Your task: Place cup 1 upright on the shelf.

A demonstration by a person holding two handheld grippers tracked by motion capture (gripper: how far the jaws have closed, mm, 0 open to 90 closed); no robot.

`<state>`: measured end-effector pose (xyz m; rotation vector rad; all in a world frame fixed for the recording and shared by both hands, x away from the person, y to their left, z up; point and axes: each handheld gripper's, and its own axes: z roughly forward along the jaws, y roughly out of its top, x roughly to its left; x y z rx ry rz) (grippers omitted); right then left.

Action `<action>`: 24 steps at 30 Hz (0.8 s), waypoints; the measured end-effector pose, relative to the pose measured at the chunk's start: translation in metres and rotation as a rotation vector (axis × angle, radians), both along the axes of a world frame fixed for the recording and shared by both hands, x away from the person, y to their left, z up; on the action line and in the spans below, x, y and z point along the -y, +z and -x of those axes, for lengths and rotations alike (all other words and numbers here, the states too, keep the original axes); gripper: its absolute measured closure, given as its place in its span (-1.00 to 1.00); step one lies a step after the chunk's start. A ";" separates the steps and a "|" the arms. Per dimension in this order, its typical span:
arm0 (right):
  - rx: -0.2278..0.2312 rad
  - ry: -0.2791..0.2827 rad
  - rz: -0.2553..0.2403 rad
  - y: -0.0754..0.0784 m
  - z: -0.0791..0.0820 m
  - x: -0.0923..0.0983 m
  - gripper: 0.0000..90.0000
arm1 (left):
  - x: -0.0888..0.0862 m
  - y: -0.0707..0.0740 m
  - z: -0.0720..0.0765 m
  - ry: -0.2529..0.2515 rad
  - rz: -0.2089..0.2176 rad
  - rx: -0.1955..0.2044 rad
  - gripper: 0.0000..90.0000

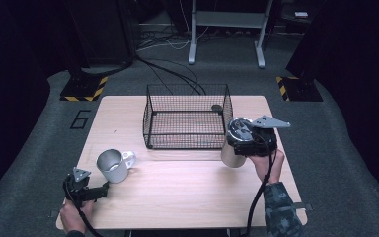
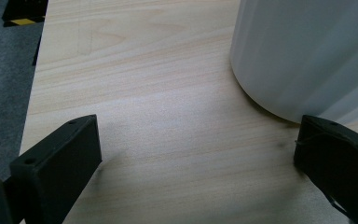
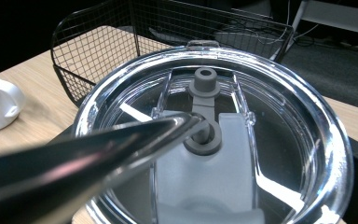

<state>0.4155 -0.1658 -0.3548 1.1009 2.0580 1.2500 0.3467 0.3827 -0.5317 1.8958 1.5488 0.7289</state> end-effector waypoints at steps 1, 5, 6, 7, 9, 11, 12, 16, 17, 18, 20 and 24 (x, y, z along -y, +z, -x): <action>0.003 0.007 -0.001 0.001 -0.001 -0.002 -0.93 | 0.000 0.000 0.000 0.001 -0.001 0.002 -0.99; 0.003 0.015 -0.001 0.004 -0.003 -0.005 -0.93 | 0.000 0.000 0.000 0.002 -0.003 0.003 -0.99; 0.006 0.018 -0.001 0.004 -0.004 -0.007 -0.93 | 0.000 0.000 0.000 0.002 -0.003 0.003 -0.99; 0.006 0.018 -0.001 0.004 -0.004 -0.007 -0.93 | 0.000 0.000 0.000 0.002 -0.003 0.003 -0.99; 0.006 0.018 -0.001 0.004 -0.004 -0.007 -0.93 | 0.000 0.000 0.000 0.002 -0.003 0.003 -0.99; 0.006 0.018 -0.001 0.004 -0.004 -0.007 -0.93 | 0.001 0.000 0.000 0.003 -0.007 0.006 -0.99; 0.006 0.018 -0.001 0.004 -0.004 -0.007 -0.93 | 0.001 0.000 0.000 0.003 -0.007 0.006 -0.99; 0.008 0.047 -0.006 0.014 -0.010 -0.021 -0.93 | 0.001 0.000 0.001 0.006 -0.002 0.003 -0.99; 0.010 0.051 -0.006 0.015 -0.011 -0.023 -0.93 | 0.001 0.000 0.001 0.004 -0.005 0.008 -0.99; 0.015 0.055 -0.007 0.016 -0.012 -0.025 -0.93 | 0.001 0.000 0.001 0.004 -0.005 0.008 -0.99; 0.022 0.063 -0.001 0.017 -0.014 -0.029 -0.93 | 0.001 0.000 0.001 0.003 -0.006 0.009 -0.99; 0.022 0.079 0.005 0.021 -0.017 -0.036 -0.93 | 0.001 0.000 0.001 0.004 -0.008 0.009 -0.99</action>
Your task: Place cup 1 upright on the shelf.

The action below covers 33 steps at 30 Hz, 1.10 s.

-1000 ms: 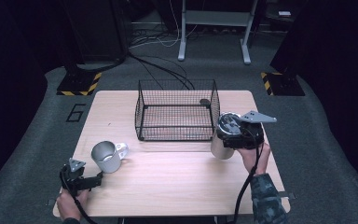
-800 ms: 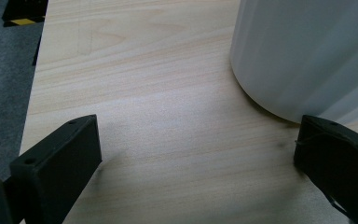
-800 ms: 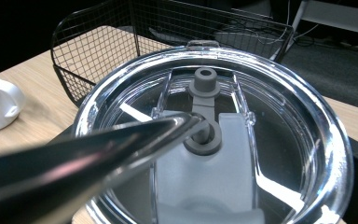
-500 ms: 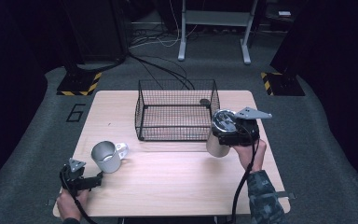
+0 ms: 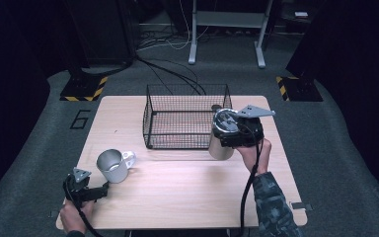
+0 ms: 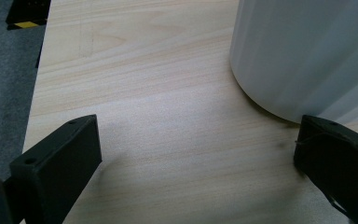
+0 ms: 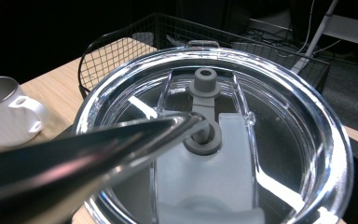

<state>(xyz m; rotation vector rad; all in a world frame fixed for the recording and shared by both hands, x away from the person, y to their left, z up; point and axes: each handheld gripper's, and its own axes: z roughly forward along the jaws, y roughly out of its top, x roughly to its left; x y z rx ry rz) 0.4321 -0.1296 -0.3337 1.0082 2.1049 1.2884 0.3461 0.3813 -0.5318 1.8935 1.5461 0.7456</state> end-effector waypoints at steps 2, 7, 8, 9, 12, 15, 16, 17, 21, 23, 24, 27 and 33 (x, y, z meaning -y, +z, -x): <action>0.001 -0.001 -0.007 0.002 -0.001 -0.003 -0.93 | 0.000 0.000 0.000 0.000 0.000 0.000 -0.99; 0.012 0.016 0.002 0.009 -0.006 -0.008 -0.93 | 0.000 0.000 0.000 0.000 -0.002 0.002 -0.99; 0.014 0.013 -0.003 0.010 -0.006 -0.010 -0.93 | 0.000 0.000 0.000 0.001 -0.001 0.003 -0.99; 0.015 0.014 -0.002 0.012 -0.007 -0.010 -0.93 | 0.000 0.000 0.000 0.001 -0.002 0.003 -0.99; 0.019 0.020 0.000 0.016 -0.010 -0.013 -0.93 | 0.001 0.000 0.000 0.002 -0.001 0.002 -0.99; 0.020 0.021 0.002 0.020 -0.013 -0.016 -0.93 | 0.001 0.000 0.001 0.003 -0.003 0.005 -0.99; 0.023 0.027 0.007 0.021 -0.014 -0.016 -0.93 | 0.001 0.000 0.001 0.002 -0.004 0.006 -0.99; 0.023 0.024 0.004 0.022 -0.015 -0.017 -0.93 | 0.001 0.000 0.001 0.002 -0.005 0.007 -0.99; 0.035 0.026 0.005 0.029 -0.022 -0.020 -0.93 | 0.001 0.000 0.001 0.002 -0.005 0.007 -0.99; 0.035 0.026 0.005 0.029 -0.022 -0.020 -0.93 | 0.001 0.000 0.001 0.002 -0.005 0.007 -0.99; 0.035 0.026 0.005 0.029 -0.022 -0.020 -0.93 | 0.001 0.000 0.001 0.002 -0.005 0.007 -0.99; 0.035 0.026 0.002 0.030 -0.024 -0.021 -0.93 | 0.001 0.000 0.001 0.003 -0.005 0.007 -0.99; 0.041 0.022 -0.001 0.036 -0.030 -0.022 -0.93 | 0.001 0.000 0.001 0.002 -0.006 0.007 -0.99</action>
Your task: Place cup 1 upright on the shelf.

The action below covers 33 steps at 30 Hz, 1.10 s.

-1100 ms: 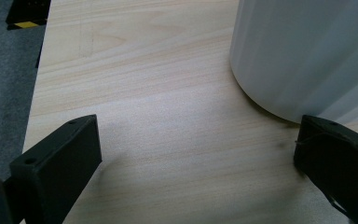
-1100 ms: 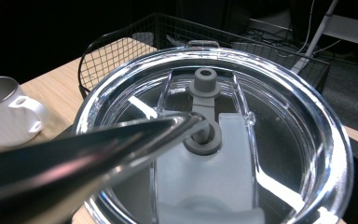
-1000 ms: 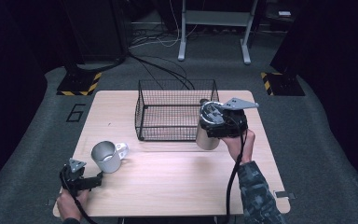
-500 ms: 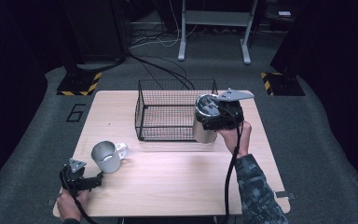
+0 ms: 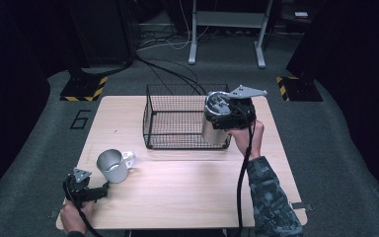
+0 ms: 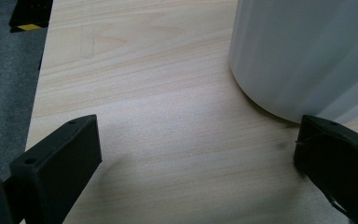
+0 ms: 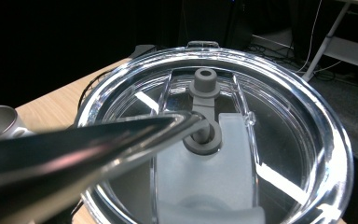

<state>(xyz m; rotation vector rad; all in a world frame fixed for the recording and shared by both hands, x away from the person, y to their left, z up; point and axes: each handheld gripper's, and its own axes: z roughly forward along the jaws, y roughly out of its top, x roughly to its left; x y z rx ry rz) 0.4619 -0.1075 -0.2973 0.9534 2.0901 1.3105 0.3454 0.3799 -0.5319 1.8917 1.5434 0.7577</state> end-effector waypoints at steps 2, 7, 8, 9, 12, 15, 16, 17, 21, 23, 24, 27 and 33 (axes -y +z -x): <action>0.006 0.002 0.001 0.003 -0.002 0.000 -0.93 | 0.000 0.000 0.000 0.000 0.000 0.000 -0.99; 0.015 -0.003 0.002 0.009 -0.009 -0.001 -0.93 | 0.000 0.000 0.000 0.000 -0.001 0.000 -0.99; 0.015 -0.006 0.004 0.010 -0.011 -0.001 -0.93 | 0.000 0.000 0.000 0.000 -0.001 0.000 -0.99; 0.016 -0.008 0.005 0.011 -0.013 -0.001 -0.93 | 0.000 0.000 0.000 0.000 -0.001 0.000 -0.99; 0.014 -0.011 0.003 0.011 -0.020 -0.001 -0.93 | 0.000 0.000 0.000 0.000 0.000 0.000 -0.99; 0.008 -0.018 0.008 0.012 -0.026 -0.002 -0.93 | 0.000 0.000 0.000 0.000 -0.001 0.000 -0.99; 0.011 -0.020 0.011 0.012 -0.028 -0.002 -0.93 | 0.000 0.000 0.000 0.000 0.000 0.000 -0.99; 0.010 -0.025 0.007 0.012 -0.030 -0.002 -0.93 | 0.000 0.000 0.000 0.000 -0.001 0.000 -0.99; 0.007 -0.026 0.012 0.014 -0.038 -0.003 -0.93 | 0.000 0.000 0.000 0.000 0.000 0.000 -0.99; 0.002 -0.028 0.013 0.014 -0.041 -0.004 -0.93 | 0.000 0.000 0.000 0.000 0.000 0.000 -0.99; 0.000 -0.031 0.014 0.014 -0.043 -0.004 -0.93 | 0.000 0.000 0.000 0.000 0.000 0.000 -0.99; -0.001 -0.034 0.018 0.013 -0.048 -0.006 -0.93 | 0.000 0.000 0.000 0.000 0.000 0.000 -0.99; -0.014 -0.052 0.016 0.011 -0.059 -0.008 -0.93 | 0.000 0.000 0.000 0.000 0.000 0.000 -0.99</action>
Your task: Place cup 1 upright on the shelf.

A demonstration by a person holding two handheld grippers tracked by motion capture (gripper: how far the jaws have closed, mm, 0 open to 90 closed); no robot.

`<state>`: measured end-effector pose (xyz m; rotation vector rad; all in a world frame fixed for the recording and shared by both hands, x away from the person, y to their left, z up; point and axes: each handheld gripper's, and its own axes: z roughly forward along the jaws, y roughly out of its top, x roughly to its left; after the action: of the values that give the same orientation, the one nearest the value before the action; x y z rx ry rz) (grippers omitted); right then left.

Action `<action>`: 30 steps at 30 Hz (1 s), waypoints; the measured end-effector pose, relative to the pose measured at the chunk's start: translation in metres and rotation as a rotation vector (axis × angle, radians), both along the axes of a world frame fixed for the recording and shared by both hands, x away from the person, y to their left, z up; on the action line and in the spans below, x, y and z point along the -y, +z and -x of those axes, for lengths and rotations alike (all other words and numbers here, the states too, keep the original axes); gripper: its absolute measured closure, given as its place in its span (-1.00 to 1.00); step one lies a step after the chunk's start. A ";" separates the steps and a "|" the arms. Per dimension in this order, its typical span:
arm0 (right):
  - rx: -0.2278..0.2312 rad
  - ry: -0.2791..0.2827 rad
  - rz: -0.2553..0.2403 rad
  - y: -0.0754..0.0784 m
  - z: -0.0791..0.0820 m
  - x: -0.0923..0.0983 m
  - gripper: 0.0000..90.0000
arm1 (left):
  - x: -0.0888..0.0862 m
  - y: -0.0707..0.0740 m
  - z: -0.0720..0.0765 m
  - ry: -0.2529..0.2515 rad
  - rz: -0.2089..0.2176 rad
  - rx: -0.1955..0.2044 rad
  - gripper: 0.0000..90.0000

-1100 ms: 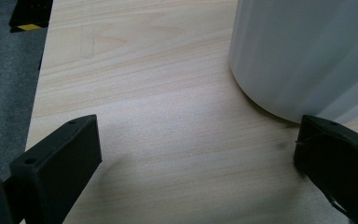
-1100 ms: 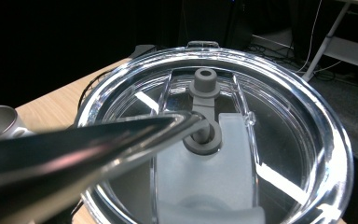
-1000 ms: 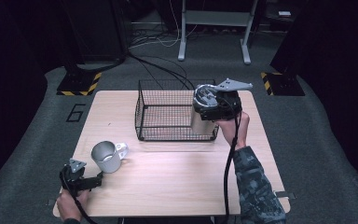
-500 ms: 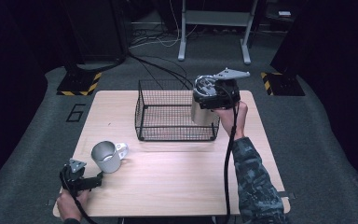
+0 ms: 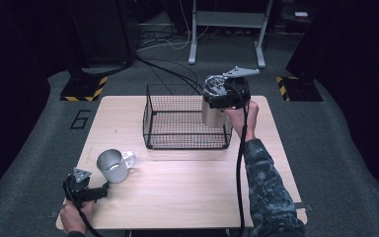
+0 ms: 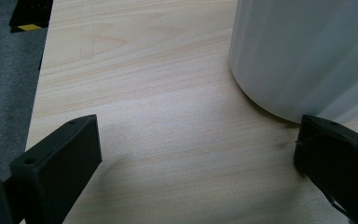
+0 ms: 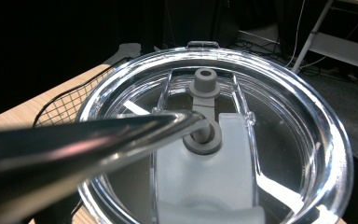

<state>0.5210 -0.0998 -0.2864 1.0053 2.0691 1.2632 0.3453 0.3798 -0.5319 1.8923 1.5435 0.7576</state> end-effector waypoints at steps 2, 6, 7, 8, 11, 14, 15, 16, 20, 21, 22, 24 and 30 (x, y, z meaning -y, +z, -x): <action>-0.007 -0.004 0.000 0.000 -0.004 0.000 -0.93 | 0.000 0.000 0.000 0.000 0.000 0.000 -0.99; -0.004 -0.012 0.007 0.000 -0.012 0.000 -0.93 | 0.000 0.000 0.000 0.000 0.000 0.000 -0.99; -0.005 -0.014 0.009 0.000 -0.014 0.000 -0.93 | 0.000 0.000 0.000 0.000 -0.001 0.001 -0.99; -0.006 -0.019 0.010 -0.001 -0.016 -0.001 -0.93 | 0.000 0.000 0.000 0.001 -0.001 -0.002 -0.99; -0.015 -0.025 0.018 -0.004 -0.021 -0.001 -0.93 | 0.000 0.000 0.000 0.002 0.000 -0.003 -0.99; -0.027 -0.032 0.025 -0.008 -0.029 -0.001 -0.93 | 0.000 0.000 0.000 0.002 0.001 -0.002 -0.99; -0.033 -0.036 0.026 -0.009 -0.031 -0.001 -0.93 | 0.000 0.000 0.000 0.002 0.000 -0.002 -0.99; -0.037 -0.040 0.025 -0.010 -0.033 -0.001 -0.93 | 0.000 0.000 0.000 0.001 -0.001 -0.003 -0.99; -0.066 -0.051 0.026 -0.016 -0.041 -0.003 -0.93 | 0.000 0.000 0.000 0.001 -0.001 -0.004 -0.99; -0.072 -0.053 0.029 -0.017 -0.042 -0.004 -0.93 | 0.000 0.000 0.000 -0.001 -0.003 -0.005 -0.99; -0.073 -0.050 0.039 -0.018 -0.045 -0.005 -0.93 | 0.001 0.000 0.000 0.011 0.010 0.007 -0.99; -0.083 -0.059 0.041 -0.021 -0.049 -0.007 -0.93 | 0.001 0.000 0.000 0.009 0.008 0.005 -0.99; -0.107 -0.061 0.051 -0.027 -0.059 -0.012 -0.93 | 0.001 0.000 0.000 0.010 0.008 0.004 -0.99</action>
<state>0.5799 -0.0879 -0.3136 1.1268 2.1226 1.1425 0.3451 0.3785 -0.5322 1.8772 1.5520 0.7578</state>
